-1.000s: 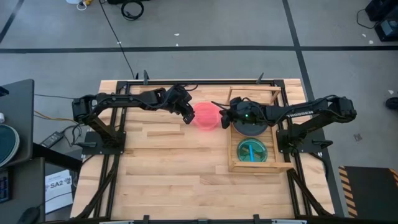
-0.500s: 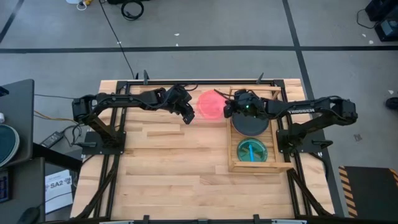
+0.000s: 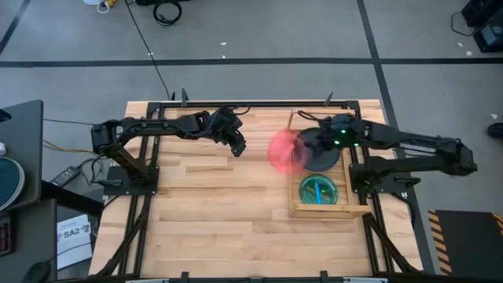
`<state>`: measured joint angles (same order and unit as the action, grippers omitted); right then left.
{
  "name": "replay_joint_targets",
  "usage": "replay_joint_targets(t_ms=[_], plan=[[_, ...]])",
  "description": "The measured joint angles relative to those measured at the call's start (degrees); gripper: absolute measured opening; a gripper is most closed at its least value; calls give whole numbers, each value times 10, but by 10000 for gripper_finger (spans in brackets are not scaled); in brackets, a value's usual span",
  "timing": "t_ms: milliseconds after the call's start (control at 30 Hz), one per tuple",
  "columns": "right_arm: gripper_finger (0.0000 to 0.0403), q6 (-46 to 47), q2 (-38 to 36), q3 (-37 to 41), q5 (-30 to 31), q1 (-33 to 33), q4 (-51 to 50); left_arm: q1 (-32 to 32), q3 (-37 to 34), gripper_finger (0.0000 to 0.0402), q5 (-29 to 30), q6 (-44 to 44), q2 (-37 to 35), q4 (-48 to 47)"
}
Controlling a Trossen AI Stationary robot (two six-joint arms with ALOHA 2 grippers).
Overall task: Place and stack plates onto a shelf
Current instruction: Stack the pink plate on top of the blue plate on the shelf
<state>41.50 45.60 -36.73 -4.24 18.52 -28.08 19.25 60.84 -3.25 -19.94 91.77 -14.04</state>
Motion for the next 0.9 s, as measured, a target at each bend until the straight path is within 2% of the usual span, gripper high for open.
replay_joint_targets(t_ms=[167, 300, 400, 533, 900], plan=[[7, 25, -86, 0, -102, -2, -160, 0, 0, 103, 0, 0, 0, 0], [8, 20, -128, 0, -146, -14, -262, 0, 0, 103, 0, 0, 0, 0], [8, 20, -148, 0, -147, -25, -316, 0, 0, 103, 0, 0, 0, 0], [8, 21, -157, 0, -117, -38, -362, 0, 0, 103, 0, 0, 0, 0], [8, 25, -114, 0, -78, -81, -368, 0, 0, 103, 0, 0, 0, 0]])
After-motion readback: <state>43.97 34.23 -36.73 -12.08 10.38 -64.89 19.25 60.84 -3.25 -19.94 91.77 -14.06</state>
